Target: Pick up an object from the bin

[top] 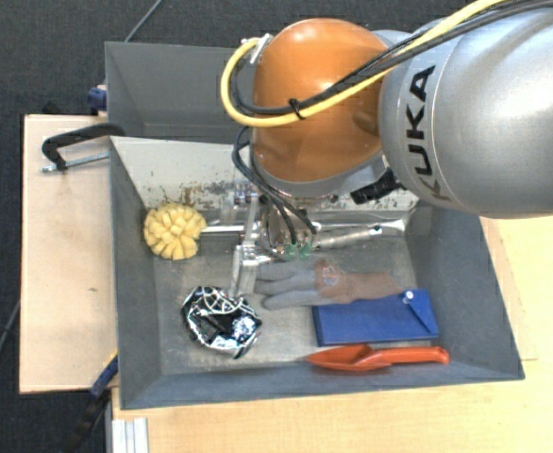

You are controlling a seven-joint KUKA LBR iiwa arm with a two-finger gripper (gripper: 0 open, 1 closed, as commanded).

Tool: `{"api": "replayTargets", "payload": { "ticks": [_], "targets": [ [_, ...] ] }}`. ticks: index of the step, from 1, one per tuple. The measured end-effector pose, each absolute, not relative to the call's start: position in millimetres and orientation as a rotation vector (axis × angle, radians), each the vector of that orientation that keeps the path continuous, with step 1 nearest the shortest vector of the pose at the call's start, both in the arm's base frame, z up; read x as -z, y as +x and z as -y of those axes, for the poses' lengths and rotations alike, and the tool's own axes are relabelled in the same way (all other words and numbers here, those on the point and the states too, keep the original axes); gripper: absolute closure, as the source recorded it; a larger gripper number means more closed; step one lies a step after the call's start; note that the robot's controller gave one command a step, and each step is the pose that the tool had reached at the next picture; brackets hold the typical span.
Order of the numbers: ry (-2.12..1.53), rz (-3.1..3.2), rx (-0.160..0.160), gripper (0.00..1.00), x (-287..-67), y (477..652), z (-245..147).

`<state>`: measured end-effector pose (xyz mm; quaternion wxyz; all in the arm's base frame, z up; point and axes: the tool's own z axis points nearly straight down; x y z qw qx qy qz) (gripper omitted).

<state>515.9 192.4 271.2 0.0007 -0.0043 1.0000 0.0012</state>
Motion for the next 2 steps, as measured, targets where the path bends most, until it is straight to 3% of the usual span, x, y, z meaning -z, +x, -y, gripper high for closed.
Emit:
{"api": "replayTargets", "payload": {
  "ticks": [1,2],
  "targets": [
    [0.209,-3.122,-0.014,0.00,-261,522.8,-168],
    [0.572,-3.096,0.004,0.00,-227,510.9,-157]
  ]
}}
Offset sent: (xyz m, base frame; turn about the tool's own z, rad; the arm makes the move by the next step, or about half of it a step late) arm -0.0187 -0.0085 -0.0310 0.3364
